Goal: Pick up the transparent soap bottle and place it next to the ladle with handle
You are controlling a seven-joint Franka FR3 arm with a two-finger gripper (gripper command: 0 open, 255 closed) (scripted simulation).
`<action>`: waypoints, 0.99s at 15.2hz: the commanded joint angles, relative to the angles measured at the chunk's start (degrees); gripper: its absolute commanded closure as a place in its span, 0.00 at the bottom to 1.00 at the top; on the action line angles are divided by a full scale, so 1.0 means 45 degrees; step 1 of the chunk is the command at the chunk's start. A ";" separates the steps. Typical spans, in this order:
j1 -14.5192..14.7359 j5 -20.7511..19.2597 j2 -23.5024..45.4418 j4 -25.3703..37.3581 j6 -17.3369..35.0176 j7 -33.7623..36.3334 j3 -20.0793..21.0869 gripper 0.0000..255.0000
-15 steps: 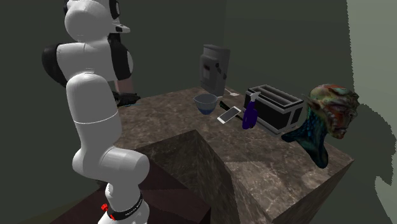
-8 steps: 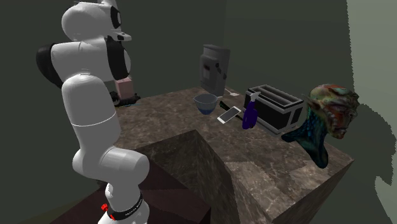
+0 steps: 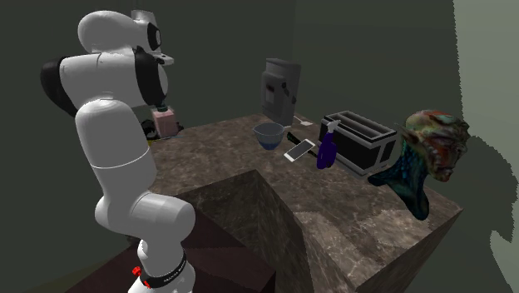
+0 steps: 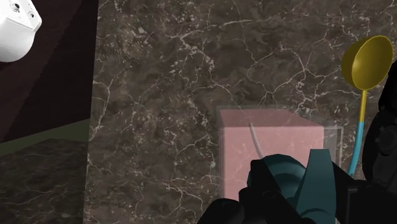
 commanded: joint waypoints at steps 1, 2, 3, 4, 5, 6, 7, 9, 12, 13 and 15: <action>-0.0007 0.0023 -0.0050 -0.0404 0.0366 -0.0050 -0.0007 1.00; -0.0009 0.0038 -0.0079 -0.0607 0.0542 -0.0073 -0.0010 1.00; -0.0011 0.0051 -0.0104 -0.0805 0.0716 -0.0095 -0.0012 1.00; -0.0012 0.0062 -0.0126 -0.1000 0.0890 -0.0116 -0.0013 1.00; -0.0013 0.0072 -0.0144 -0.1191 0.1064 -0.0135 -0.0014 1.00; -0.0013 0.0081 -0.0159 -0.1378 0.1237 -0.0154 -0.0014 1.00; -0.0012 0.0089 -0.0171 -0.1561 0.1409 -0.0171 -0.0014 1.00; -0.0010 0.0101 -0.0184 -0.1917 0.1751 -0.0203 -0.0011 1.00; -0.0004 0.0109 -0.0180 -0.2425 0.2262 -0.0242 -0.0005 1.00; -0.0002 0.0110 -0.0173 -0.2588 0.2431 -0.0253 -0.0002 1.00; 0.0005 0.0107 -0.0148 -0.2904 0.2769 -0.0272 0.0005 1.00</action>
